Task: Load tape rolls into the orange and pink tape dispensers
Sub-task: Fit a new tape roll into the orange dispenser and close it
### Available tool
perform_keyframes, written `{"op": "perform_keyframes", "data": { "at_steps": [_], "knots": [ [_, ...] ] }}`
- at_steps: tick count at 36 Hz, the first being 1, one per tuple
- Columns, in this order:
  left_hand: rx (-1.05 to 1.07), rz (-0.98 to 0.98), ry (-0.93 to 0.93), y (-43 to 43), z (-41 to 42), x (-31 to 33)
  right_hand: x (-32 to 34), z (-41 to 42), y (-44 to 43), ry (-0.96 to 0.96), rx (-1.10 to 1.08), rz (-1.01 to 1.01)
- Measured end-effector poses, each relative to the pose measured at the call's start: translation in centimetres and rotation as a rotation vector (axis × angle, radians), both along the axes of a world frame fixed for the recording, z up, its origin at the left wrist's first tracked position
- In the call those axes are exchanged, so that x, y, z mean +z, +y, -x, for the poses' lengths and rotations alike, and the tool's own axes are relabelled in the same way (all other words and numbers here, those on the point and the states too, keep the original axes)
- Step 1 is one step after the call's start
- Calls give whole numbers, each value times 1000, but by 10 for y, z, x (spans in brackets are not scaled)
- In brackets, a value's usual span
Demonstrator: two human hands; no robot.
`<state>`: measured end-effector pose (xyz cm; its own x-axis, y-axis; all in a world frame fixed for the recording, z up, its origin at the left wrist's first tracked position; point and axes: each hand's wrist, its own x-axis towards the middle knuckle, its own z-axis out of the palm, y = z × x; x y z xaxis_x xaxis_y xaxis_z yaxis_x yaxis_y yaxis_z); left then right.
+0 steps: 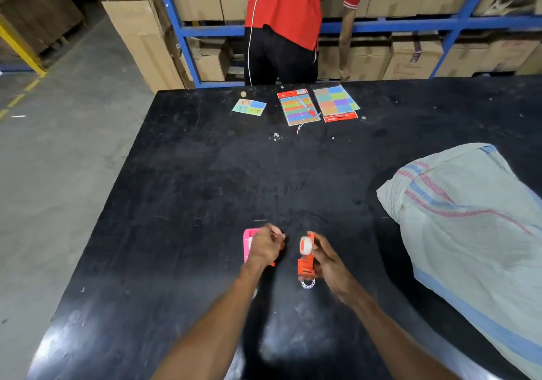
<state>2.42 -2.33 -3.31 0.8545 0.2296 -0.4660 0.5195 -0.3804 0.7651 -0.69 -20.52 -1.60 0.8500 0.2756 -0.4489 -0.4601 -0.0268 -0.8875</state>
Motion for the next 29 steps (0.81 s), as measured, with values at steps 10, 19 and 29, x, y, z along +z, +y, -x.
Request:
{"op": "perform_keyframes", "data": {
  "at_steps": [10, 19, 29],
  "knots": [
    [-428, -730, 83, -34, -8, -20, 1, -18, -15, -11, -14, 95],
    [-331, -529, 59, -30, -1, -25, 7, -22, -24, -32, 22, 168],
    [-29, 639, 4, -16, 16, 22, 16, -23, -29, -74, 12, 168]
  ]
}}
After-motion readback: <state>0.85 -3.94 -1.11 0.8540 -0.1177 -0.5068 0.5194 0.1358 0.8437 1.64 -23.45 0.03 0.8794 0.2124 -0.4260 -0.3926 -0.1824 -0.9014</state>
